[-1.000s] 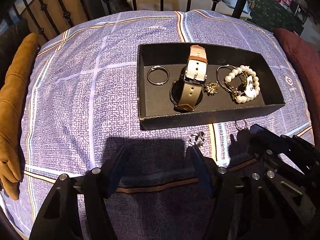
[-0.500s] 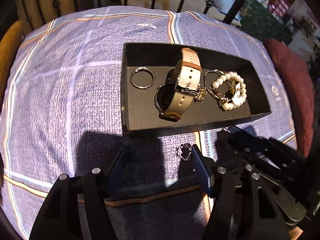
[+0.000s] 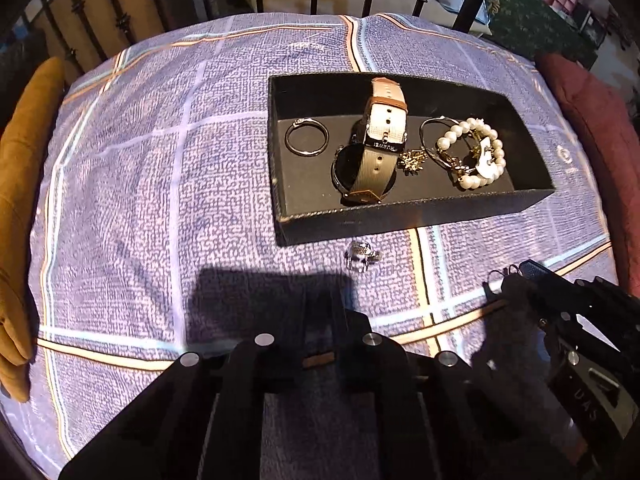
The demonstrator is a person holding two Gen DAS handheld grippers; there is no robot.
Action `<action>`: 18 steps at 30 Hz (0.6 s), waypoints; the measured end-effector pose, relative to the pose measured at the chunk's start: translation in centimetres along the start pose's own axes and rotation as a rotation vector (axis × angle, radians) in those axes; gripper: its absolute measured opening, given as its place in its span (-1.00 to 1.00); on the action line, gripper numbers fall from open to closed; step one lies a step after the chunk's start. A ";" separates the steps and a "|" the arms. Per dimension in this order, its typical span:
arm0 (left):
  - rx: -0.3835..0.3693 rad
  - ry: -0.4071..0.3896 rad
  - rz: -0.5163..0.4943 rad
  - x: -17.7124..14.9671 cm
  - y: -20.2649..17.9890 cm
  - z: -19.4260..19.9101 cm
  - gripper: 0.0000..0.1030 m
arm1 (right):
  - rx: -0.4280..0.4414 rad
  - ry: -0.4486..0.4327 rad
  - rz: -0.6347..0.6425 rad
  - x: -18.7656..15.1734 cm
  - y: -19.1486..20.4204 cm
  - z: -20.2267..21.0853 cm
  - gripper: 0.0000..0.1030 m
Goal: Organize jewelry
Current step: 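Carry the silver ring into the box and open the right tool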
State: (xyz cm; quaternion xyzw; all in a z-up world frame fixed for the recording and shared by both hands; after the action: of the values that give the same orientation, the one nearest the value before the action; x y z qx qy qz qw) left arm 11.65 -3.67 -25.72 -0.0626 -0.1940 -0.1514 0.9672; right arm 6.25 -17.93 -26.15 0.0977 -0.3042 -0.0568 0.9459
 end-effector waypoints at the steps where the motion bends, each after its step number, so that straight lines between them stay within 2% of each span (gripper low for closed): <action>1: -0.012 0.002 0.014 -0.1 0.3 0.3 -0.80 | -0.001 -0.006 -0.002 0.1 0.0 0.3 -0.61; 3: -0.030 0.003 0.034 -0.4 0.9 1.1 -0.80 | 0.005 -0.013 -0.004 0.4 0.1 0.7 -0.61; 8: -0.024 -0.006 0.044 -1.2 1.8 2.7 -0.80 | 0.011 -0.051 0.000 1.5 0.4 2.0 -0.61; 14: -0.014 -0.047 0.020 0.3 2.1 5.2 -0.80 | 0.013 -0.106 0.014 3.7 0.8 3.4 -0.61; 18: 0.003 -0.075 -0.002 2.7 1.3 5.4 -0.80 | 0.008 -0.132 0.028 5.0 0.8 3.8 -0.61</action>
State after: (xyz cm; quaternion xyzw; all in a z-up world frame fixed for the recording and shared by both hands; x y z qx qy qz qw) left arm 12.53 -2.18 -19.84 -0.0665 -0.2304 -0.1495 0.9592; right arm 8.09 -18.54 -20.17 0.0933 -0.3674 -0.0486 0.9241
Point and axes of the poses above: each gripper's, at about its wrist camera, not at the fingertips, and z roughly against the way its jaws point, y to its left, x to its top, the point moved 4 cm from there along -z, roughly the way its jaws point, and after that the axes turned 8 degrees about -y, right-handed, at the moved point
